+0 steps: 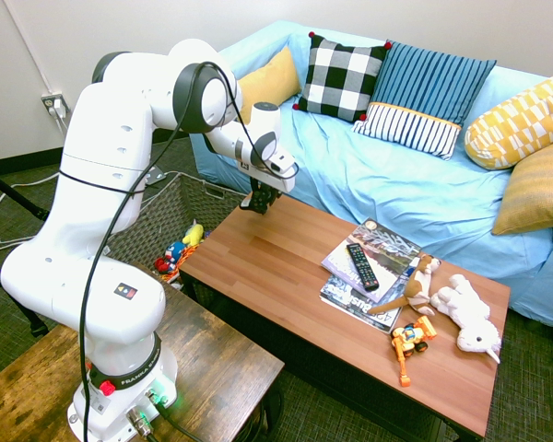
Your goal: Put the gamepad in the basket
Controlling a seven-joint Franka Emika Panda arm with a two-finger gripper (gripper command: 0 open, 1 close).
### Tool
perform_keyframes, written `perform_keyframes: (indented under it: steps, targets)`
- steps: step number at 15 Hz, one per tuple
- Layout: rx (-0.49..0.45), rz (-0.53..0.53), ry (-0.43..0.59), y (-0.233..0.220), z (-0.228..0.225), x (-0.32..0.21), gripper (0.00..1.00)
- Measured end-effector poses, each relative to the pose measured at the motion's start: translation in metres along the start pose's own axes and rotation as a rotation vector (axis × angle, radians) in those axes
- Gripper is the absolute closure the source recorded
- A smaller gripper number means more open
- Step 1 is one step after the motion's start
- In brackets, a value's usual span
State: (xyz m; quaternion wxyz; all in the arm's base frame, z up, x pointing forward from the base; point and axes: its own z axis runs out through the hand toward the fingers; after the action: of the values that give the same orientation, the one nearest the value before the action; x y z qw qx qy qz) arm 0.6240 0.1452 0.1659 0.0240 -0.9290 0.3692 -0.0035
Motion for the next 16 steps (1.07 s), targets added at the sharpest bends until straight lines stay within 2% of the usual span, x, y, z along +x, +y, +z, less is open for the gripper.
perform_keyframes:
  steps: [4, 7, 11, 15, 16]
  targets:
    - [0.018, -0.084, 0.012, -0.059, -0.017, -0.091, 1.0]
    - [0.006, -0.15, -0.012, -0.095, -0.005, -0.17, 1.0]
    - [-0.045, -0.203, -0.043, -0.117, 0.062, -0.241, 1.0]
    - [-0.123, -0.227, -0.077, -0.109, 0.137, -0.269, 1.0]
    - [-0.137, -0.231, -0.082, -0.106, 0.148, -0.272, 0.0]
